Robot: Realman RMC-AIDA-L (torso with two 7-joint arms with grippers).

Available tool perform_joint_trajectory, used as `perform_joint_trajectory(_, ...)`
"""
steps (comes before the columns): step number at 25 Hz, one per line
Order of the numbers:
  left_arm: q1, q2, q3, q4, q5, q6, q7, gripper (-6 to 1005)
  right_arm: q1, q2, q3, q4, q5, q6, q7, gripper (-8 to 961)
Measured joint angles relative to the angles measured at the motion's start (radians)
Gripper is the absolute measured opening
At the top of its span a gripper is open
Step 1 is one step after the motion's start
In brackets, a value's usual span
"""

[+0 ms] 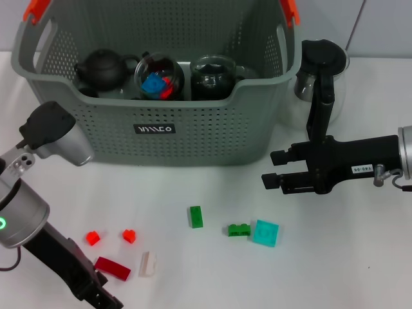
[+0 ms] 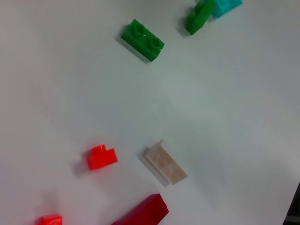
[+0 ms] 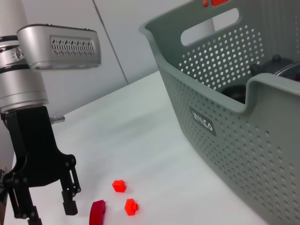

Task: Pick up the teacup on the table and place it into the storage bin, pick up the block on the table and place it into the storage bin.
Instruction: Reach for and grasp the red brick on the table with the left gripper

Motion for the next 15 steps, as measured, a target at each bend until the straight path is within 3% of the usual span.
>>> perform_joint_trajectory(15, -0.002, 0.0, -0.003, -0.081, -0.013, -0.052, 0.074, 582, -0.003, 0.001, 0.0, 0.006, -0.001, 0.0, 0.0, 642)
